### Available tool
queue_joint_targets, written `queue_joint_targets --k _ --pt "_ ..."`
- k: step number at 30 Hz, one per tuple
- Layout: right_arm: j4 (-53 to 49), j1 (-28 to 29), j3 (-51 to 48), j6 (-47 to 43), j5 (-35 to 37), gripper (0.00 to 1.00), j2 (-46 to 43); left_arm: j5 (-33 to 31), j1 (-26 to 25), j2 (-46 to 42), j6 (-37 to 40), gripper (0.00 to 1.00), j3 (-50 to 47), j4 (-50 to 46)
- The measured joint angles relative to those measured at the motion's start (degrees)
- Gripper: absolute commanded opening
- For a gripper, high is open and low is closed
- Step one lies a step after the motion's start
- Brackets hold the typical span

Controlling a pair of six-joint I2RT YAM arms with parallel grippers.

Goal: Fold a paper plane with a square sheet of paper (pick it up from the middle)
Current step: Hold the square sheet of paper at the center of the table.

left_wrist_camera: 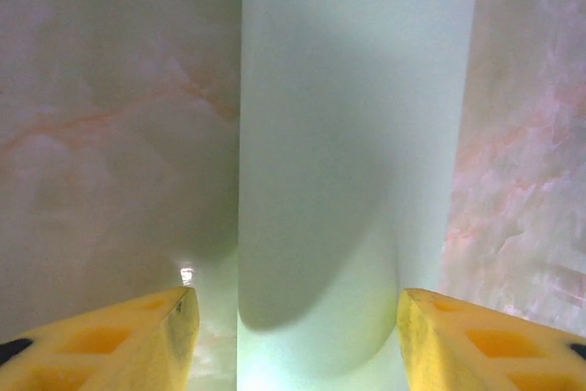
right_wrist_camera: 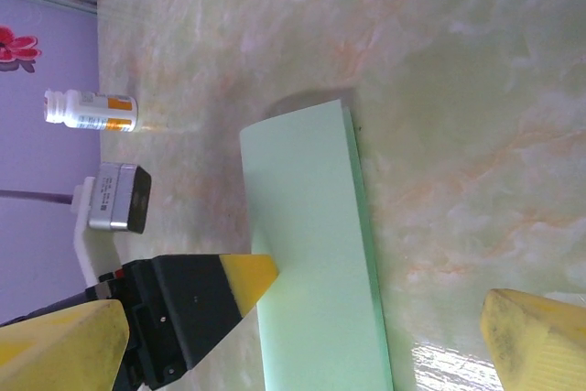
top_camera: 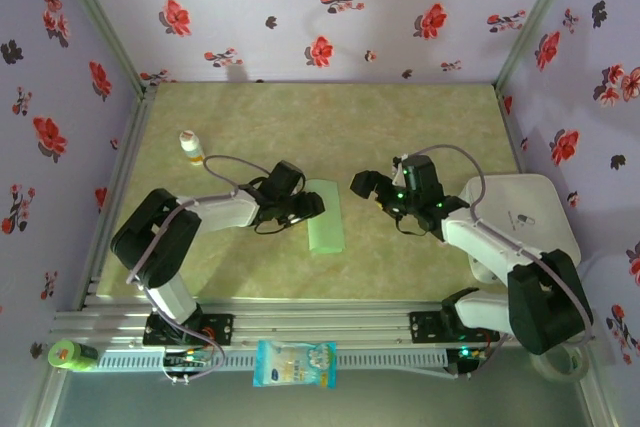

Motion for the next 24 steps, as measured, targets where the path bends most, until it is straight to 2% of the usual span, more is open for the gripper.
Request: queue_joint_targets --k 4,12,24 --pt "0.15 0.22 0.00 -0.02 -0.90 0.92 1.40 -0.83 0.00 -0.20 1.07 0.55 0.24 -1.68" --pt "1.44 1.62 0.02 0.02 -2.01 0.92 5.05 -2.21 0.00 0.04 2.40 0.55 2.14 -5.22" --pt "1.38 1.95 1.03 -0.04 -2.34 0.93 5.46 -3.43 -0.09 1.36 3.93 0.57 3.41 -8.90"
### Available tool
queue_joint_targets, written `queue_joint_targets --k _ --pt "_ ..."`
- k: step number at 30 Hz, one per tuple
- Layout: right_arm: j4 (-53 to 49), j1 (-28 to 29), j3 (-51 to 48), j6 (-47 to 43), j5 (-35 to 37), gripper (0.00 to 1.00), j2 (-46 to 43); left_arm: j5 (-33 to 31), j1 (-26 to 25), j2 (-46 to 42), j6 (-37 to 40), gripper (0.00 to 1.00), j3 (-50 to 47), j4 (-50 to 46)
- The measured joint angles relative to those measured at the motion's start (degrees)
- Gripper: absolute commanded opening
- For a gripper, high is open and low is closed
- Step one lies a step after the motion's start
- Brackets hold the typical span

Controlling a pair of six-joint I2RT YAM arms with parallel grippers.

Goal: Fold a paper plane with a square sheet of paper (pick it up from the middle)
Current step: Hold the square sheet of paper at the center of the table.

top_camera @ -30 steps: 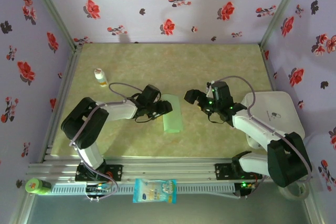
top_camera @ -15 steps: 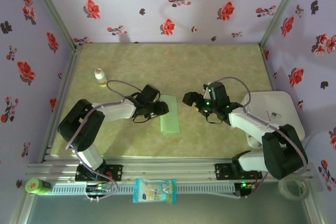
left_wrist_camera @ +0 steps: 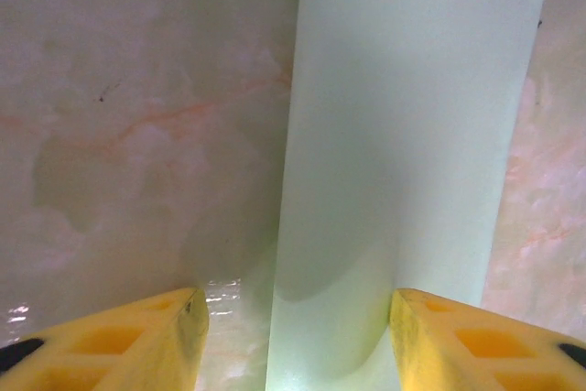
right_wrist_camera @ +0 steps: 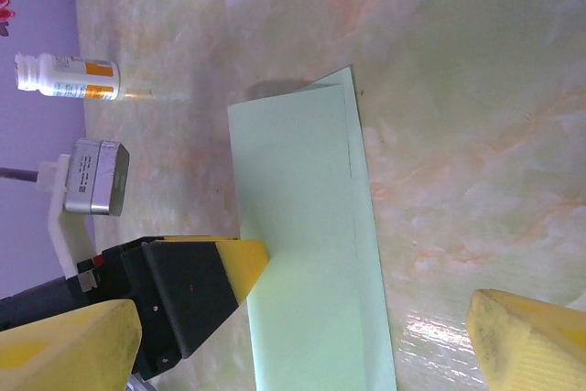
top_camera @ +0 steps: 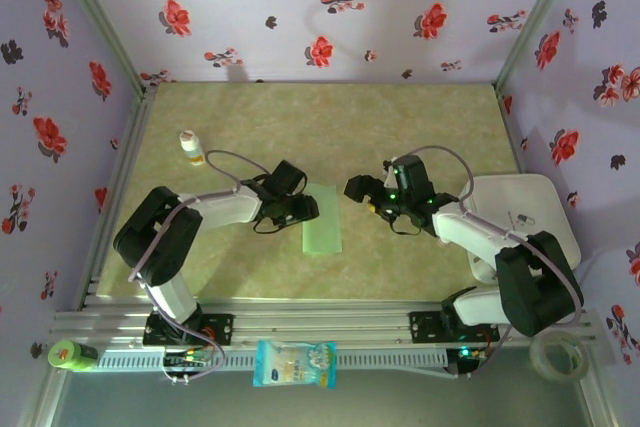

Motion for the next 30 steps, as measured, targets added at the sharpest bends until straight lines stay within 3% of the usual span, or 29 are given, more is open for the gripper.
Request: queue_joint_targets --k 30 --pt "-1.44 0.09 0.55 -0.87 0.02 0.94 1.03 -2.08 -1.46 4.52 1.84 0.60 6.88 -6.97"
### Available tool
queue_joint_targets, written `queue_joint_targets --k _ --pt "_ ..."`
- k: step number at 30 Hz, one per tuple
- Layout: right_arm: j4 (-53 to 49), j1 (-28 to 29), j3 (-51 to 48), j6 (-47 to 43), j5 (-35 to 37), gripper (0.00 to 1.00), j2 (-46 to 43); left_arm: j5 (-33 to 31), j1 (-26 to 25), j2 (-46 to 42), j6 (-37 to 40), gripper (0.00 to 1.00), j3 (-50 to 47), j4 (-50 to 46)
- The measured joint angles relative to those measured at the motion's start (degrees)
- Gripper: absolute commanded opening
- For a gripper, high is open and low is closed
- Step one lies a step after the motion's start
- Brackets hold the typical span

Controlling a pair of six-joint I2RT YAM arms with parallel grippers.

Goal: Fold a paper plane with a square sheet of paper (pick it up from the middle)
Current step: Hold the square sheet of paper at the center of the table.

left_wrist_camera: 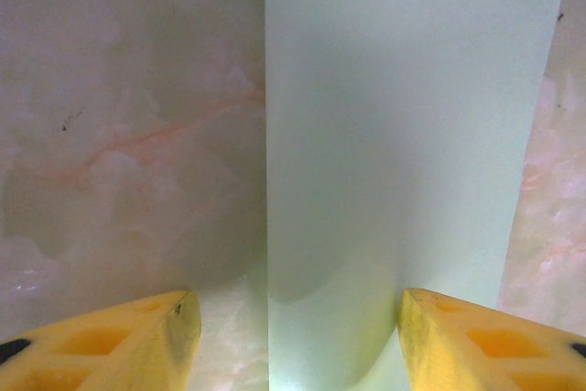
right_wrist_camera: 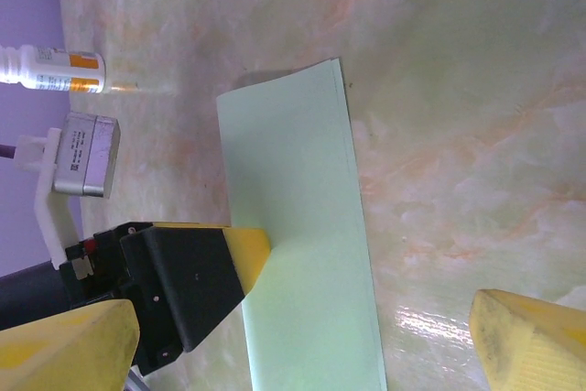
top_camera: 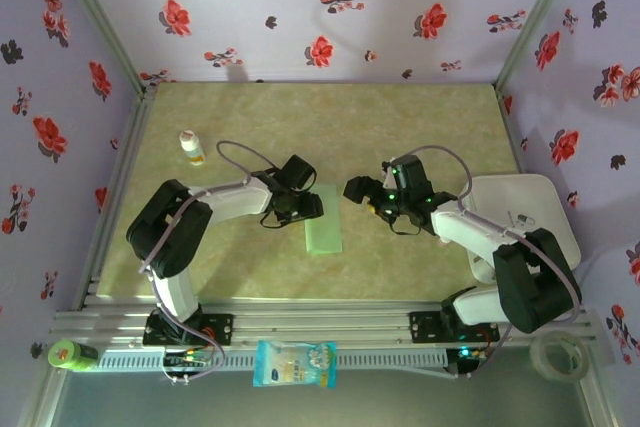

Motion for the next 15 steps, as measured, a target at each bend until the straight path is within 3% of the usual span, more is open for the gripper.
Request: queue_joint_targets --k 15 --pt "-0.50 0.00 0.04 -0.57 0.24 0.94 0.22 -2.25 -1.07 1.77 -0.22 0.61 2.78 -3.30"
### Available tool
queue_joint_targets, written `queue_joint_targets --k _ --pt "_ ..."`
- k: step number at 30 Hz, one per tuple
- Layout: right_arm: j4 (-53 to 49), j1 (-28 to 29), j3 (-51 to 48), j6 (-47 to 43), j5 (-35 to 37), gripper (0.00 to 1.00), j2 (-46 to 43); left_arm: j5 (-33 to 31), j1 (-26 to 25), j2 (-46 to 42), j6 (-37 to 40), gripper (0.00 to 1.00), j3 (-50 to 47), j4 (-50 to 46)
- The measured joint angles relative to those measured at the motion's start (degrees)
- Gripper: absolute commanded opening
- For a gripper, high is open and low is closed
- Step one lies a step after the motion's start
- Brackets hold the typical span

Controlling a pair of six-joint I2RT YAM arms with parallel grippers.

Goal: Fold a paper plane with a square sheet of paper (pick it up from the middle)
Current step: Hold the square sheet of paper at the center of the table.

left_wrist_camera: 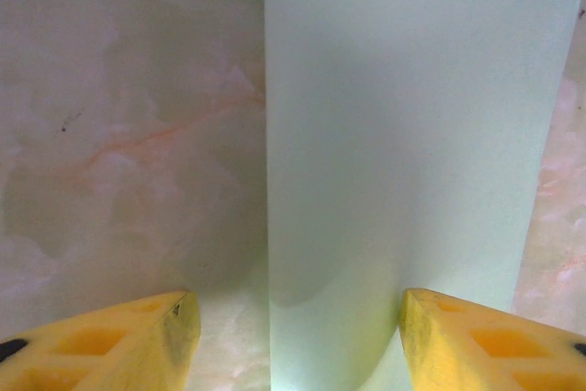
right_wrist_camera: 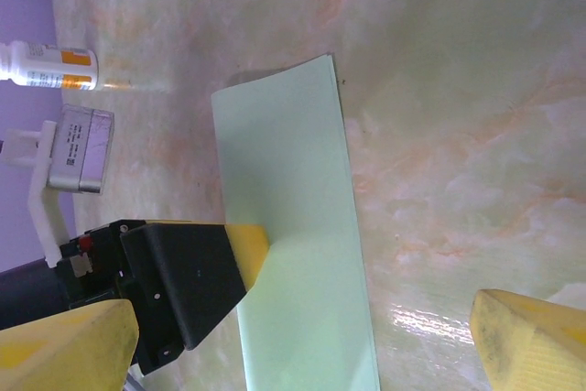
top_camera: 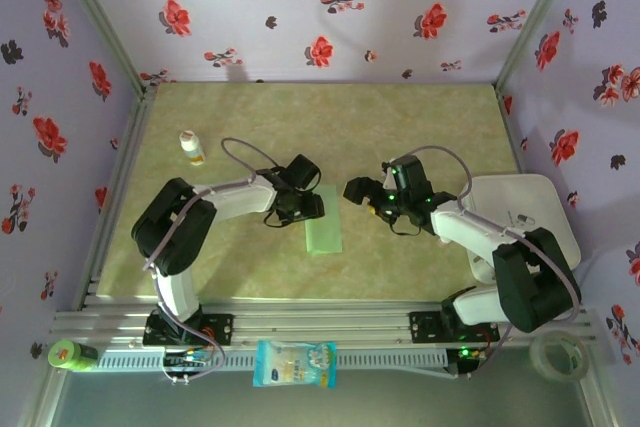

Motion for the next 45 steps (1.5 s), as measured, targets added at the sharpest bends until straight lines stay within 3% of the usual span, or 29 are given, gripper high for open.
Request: queue_joint_targets --k 45 --pt "-1.29 0.07 0.44 -0.02 0.81 0.94 1.92 -1.70 -0.90 1.51 0.15 0.62 2.25 -2.67"
